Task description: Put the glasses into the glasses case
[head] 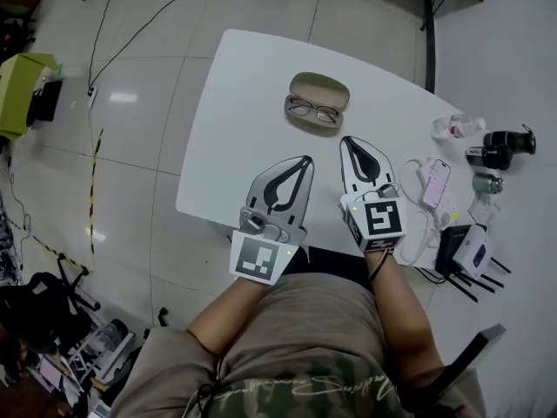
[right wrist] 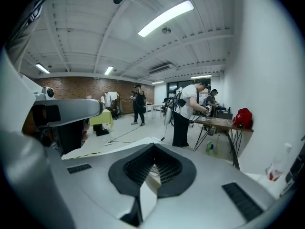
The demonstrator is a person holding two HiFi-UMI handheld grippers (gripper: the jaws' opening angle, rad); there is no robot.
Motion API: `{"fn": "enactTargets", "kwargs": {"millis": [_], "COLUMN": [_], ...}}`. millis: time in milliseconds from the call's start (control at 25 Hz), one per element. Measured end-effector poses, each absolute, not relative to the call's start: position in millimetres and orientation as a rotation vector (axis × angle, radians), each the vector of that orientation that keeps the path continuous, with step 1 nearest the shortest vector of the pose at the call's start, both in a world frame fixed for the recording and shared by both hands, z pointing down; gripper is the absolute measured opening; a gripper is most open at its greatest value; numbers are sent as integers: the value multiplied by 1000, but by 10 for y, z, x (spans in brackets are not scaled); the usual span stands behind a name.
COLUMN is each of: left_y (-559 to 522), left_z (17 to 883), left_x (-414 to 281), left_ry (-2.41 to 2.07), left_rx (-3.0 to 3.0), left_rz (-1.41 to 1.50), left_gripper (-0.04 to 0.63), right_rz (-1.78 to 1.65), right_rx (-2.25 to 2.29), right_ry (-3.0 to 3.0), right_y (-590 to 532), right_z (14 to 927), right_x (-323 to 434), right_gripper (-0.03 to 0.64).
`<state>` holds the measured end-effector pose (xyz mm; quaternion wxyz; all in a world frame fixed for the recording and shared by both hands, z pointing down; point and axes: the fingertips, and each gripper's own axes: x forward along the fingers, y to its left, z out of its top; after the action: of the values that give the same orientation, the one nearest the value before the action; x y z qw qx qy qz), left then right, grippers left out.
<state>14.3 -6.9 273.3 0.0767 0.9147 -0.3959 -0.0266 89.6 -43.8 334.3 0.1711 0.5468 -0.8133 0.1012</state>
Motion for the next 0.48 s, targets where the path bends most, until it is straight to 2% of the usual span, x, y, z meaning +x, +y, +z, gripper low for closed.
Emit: {"fn": "enactTargets", "kwargs": {"millis": [480], "left_y": [-281], "left_z": [2440], "left_x": [185], "left_ry": [-1162], "left_rx": [2810], "left_rz": [-158], "left_gripper": [6], "right_rz": [133], "right_rx": [1785], "right_ry": [-2236], "right_y": [-310], "right_z": [2852], "right_x": [1236], "right_gripper": [12]}}
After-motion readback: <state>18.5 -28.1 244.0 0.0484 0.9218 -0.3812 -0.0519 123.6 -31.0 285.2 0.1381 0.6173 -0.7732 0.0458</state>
